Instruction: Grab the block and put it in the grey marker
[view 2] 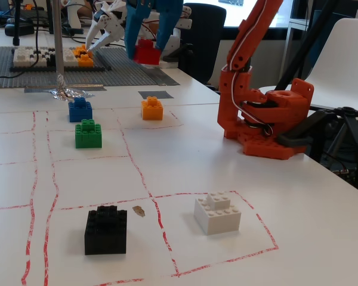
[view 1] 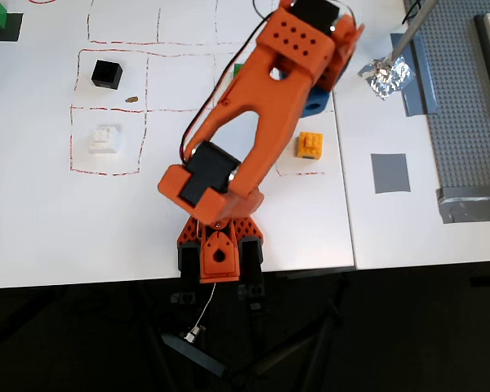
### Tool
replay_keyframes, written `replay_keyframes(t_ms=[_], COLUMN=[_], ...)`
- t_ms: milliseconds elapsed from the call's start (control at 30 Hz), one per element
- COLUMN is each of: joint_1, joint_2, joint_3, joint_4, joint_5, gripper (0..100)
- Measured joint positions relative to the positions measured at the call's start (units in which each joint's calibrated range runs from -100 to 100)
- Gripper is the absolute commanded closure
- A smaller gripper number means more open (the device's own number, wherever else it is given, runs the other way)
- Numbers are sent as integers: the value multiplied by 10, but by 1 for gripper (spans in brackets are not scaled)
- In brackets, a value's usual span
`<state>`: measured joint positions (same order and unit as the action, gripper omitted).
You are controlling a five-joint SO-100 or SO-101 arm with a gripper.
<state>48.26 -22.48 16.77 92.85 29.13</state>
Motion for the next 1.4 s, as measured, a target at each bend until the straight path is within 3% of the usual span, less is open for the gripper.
replay_keyframes(t_ms=[400, 767, 1400], joint_1=[233, 378, 405], joint_2=[193, 326, 447], joint_3=[-87, -155, -195], joint_4=[-113, -201, -248], joint_5=[85, 149, 164], gripper=[100, 100, 99])
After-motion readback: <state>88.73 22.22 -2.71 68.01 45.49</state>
